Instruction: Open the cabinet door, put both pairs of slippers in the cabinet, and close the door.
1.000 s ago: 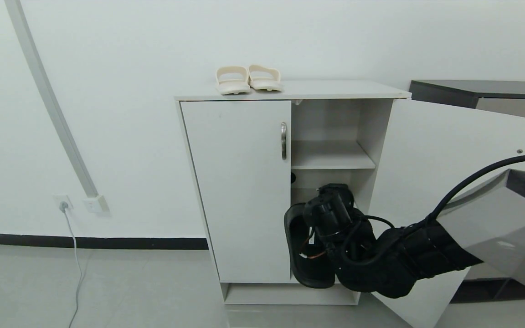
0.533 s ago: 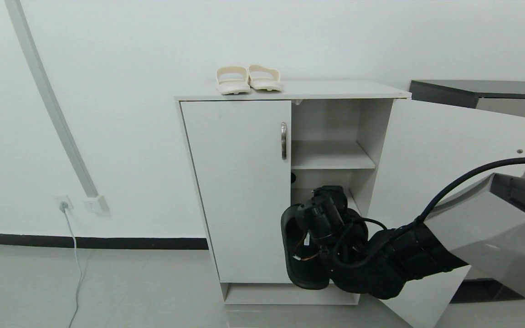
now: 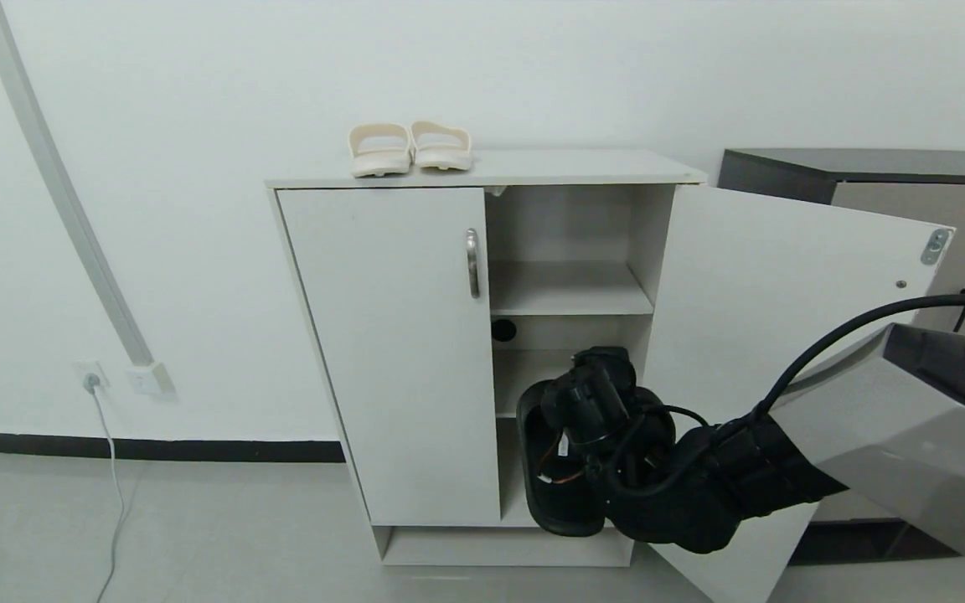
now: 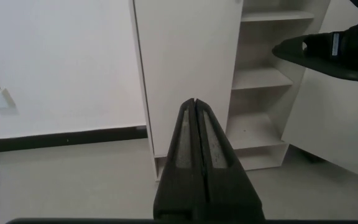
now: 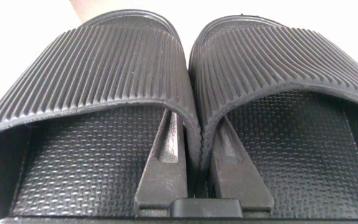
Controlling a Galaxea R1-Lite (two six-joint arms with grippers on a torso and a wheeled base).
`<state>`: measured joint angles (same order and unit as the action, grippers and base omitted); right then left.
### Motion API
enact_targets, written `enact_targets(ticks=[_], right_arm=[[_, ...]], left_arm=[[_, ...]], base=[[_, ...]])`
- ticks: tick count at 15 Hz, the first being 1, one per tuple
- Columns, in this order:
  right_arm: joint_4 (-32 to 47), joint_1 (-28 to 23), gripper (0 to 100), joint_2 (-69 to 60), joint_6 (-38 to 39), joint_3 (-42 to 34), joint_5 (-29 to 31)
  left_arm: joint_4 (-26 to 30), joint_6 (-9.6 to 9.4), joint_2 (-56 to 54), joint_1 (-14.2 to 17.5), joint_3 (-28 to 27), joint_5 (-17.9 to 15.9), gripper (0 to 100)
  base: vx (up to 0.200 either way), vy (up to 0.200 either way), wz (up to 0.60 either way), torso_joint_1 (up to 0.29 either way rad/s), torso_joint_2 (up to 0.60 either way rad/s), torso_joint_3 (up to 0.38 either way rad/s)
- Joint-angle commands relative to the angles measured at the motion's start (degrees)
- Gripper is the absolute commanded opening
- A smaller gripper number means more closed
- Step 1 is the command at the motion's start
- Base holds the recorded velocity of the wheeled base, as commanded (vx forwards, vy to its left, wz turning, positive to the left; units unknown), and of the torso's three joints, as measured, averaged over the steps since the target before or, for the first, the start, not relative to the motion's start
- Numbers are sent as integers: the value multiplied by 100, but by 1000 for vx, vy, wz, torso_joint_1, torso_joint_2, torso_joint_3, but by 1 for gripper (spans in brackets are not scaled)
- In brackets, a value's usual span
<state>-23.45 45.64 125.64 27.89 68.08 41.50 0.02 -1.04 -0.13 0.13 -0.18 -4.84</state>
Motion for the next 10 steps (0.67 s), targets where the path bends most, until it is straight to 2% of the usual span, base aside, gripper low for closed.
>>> enact_targets(ticks=[1,10], right_arm=[[-10,33,0,75,6,3,-1],[-124,147,0,128,15,-50,-1]], left_arm=[[-2,-2,13,-5,1,1,0],[-2,-11,13,-5,1,1,0]], base=[[0,0,0,0,0,0],[0,0,0,0,0,0]])
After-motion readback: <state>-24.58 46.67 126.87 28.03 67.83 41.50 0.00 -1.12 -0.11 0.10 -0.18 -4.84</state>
